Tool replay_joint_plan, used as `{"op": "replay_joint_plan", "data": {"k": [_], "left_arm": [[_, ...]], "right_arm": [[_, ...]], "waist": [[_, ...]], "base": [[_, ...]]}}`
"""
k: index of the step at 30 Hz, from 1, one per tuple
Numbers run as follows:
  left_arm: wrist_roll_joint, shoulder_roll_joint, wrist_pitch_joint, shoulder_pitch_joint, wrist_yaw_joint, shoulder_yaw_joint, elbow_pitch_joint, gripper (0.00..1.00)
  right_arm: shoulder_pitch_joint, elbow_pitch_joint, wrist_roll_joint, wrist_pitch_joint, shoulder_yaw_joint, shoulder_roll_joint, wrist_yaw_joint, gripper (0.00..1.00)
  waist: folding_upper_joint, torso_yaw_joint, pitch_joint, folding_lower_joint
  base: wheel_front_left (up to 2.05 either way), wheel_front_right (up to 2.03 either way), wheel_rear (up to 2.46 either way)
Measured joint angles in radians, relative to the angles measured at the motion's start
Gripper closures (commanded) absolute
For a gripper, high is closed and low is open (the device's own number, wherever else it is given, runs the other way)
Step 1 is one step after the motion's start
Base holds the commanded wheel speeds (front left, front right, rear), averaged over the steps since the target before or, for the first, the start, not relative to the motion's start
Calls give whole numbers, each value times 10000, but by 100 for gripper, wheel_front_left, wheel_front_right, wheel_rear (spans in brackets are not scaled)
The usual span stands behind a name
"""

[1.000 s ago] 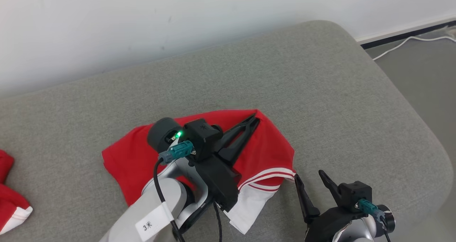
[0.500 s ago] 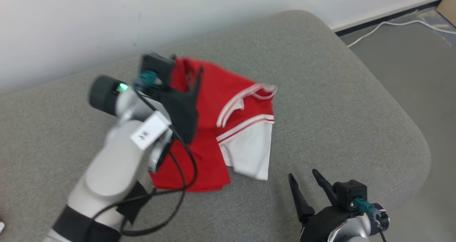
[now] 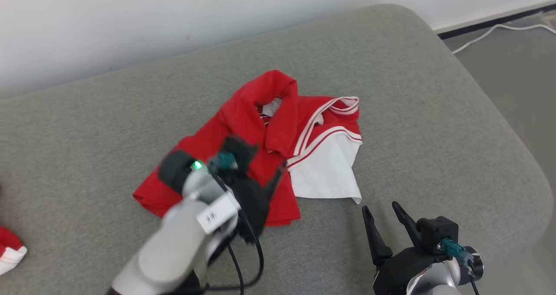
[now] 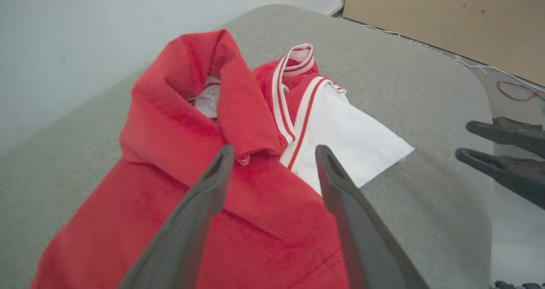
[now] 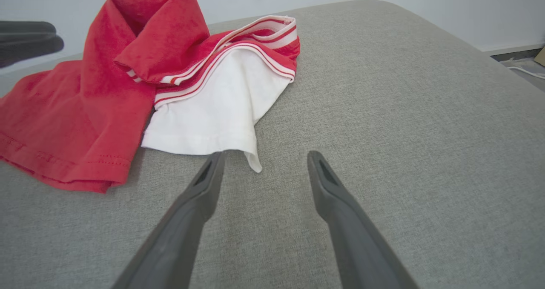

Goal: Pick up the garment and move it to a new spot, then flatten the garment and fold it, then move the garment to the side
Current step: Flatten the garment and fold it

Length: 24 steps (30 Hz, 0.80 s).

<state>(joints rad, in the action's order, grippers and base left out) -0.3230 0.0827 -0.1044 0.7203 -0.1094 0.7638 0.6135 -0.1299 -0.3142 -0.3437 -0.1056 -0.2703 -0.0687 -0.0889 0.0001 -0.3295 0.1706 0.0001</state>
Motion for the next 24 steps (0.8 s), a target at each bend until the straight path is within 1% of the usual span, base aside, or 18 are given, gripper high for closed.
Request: {"op": "replay_joint_plan", "data": {"k": [2, 5, 11, 16, 24], "left_arm": [[0, -12, 0, -338, -125, 401, -121, 0], [2, -23, 13, -699, -142, 938, -219, 0], [-2, -8, 54, -1287, -142, 1327, -209, 0], [-4, -21, 54, -1295, -142, 1544, -144, 0], [-4, -63, 52, -1243, -144, 1611, 113, 0]], "right_arm": [[10, -33, 0, -2, 17, -21, -4, 0], [12, -40, 2, -2, 17, -23, -6, 0], [-6, -40, 4, 8, -232, -8, 10, 0], [-19, -46, 4, 15, -309, -6, 10, 0], [-46, -48, 6, 48, -360, 4, 10, 0]], "waist": [[0, 184, -44, 0], [0, 451, -132, 0], [-1, 743, -317, -1], [0, 592, -244, -1], [0, 119, -6, -1]], "base": [[0, 0, 0], [0, 0, 0], [0, 0, 0], [0, 0, 0], [0, 0, 0]]}}
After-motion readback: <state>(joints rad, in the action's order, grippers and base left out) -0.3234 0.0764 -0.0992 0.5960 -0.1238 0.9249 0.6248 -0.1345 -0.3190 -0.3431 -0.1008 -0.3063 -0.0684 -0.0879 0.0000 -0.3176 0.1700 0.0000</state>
